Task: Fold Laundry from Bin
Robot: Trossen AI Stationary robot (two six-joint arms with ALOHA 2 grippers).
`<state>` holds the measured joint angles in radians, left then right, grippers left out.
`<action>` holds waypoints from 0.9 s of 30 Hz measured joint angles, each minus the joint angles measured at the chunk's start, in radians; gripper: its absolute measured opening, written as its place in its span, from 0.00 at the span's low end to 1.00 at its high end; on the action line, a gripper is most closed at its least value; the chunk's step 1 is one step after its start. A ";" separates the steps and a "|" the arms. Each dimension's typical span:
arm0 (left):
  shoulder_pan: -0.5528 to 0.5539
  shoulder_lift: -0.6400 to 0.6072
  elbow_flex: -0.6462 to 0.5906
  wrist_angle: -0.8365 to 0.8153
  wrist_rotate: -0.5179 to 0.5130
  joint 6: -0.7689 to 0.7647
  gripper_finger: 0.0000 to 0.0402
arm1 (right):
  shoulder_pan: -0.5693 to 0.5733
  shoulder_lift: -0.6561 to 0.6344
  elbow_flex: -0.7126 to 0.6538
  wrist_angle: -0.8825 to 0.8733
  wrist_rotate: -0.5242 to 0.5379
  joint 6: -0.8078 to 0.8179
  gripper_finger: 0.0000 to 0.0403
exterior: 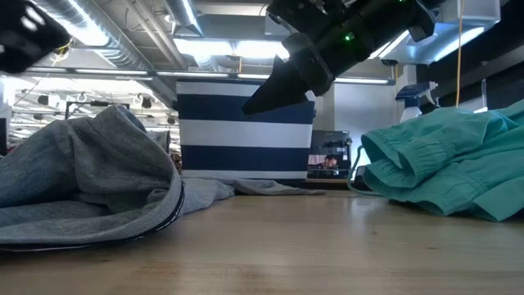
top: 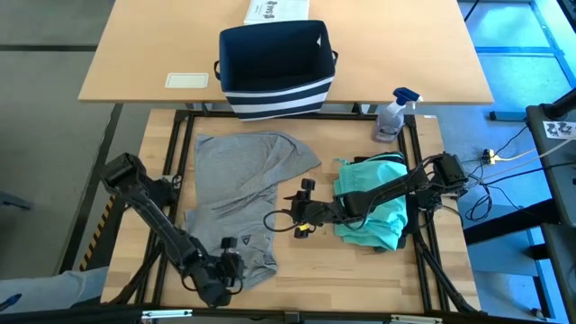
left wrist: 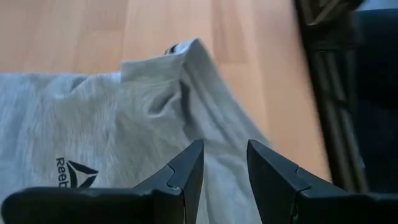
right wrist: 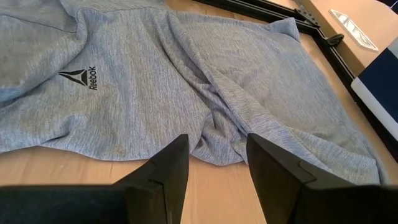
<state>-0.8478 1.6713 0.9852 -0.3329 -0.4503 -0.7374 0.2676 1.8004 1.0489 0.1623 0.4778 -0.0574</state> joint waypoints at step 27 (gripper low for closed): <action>0.087 0.056 0.000 -0.054 -0.040 -0.150 0.59 | 0.000 0.000 0.000 0.001 -0.027 0.052 0.40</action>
<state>-0.7604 1.7275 0.9852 -0.3866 -0.4901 -0.8872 0.2680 1.8004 1.0489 0.1629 0.4509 -0.0055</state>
